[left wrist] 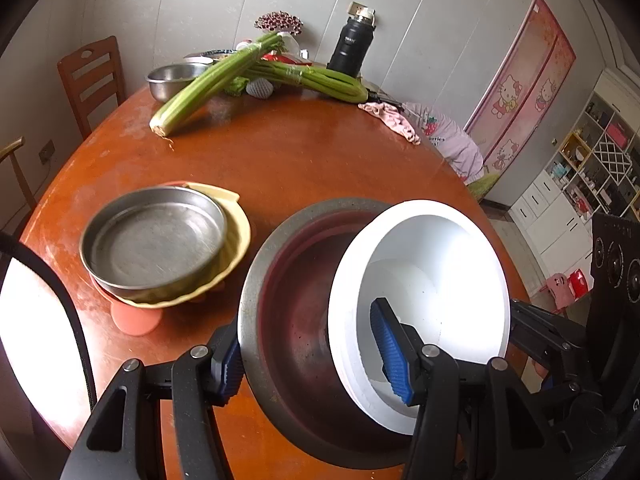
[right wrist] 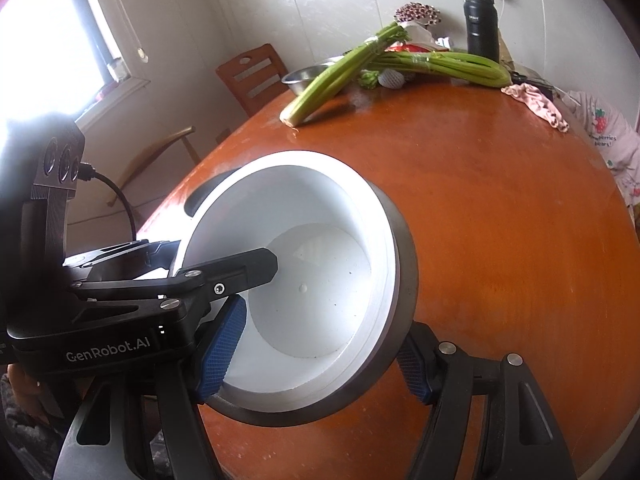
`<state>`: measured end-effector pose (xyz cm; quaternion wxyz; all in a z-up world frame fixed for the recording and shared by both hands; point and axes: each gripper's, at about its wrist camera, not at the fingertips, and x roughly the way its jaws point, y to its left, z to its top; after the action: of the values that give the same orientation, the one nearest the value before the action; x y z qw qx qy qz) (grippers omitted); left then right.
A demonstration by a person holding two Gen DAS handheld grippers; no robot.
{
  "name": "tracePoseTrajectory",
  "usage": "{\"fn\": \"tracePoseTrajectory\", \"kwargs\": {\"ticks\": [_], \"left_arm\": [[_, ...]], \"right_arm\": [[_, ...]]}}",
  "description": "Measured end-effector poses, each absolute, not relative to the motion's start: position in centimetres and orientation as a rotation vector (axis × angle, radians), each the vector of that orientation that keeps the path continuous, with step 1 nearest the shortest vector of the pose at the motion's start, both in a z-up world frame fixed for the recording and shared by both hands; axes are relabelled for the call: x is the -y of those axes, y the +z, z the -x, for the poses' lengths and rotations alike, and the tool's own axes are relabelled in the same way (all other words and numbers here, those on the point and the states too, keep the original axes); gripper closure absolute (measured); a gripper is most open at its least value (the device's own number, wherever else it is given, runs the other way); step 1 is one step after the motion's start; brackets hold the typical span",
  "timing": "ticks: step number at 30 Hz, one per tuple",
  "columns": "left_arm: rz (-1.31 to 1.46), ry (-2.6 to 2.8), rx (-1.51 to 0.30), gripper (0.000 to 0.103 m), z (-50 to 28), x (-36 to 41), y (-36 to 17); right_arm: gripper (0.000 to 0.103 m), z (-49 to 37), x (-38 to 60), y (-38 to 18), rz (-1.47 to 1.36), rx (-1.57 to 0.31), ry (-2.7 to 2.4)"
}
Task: Organize plates and bowls
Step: 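Carry the steel bowl with the left gripper over the silver pan stack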
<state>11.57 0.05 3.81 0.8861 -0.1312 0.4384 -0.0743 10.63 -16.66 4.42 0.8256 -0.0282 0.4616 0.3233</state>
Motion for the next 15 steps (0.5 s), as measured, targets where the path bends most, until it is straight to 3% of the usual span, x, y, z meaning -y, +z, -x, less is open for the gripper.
{"fn": "tracePoseTrajectory", "kwargs": {"ticks": [15], "left_arm": [[0.304, -0.139, -0.901, 0.046, -12.9, -4.0, 5.0]], "right_arm": [[0.03, -11.9, 12.3, 5.9, 0.088, -0.971, 0.698]]}}
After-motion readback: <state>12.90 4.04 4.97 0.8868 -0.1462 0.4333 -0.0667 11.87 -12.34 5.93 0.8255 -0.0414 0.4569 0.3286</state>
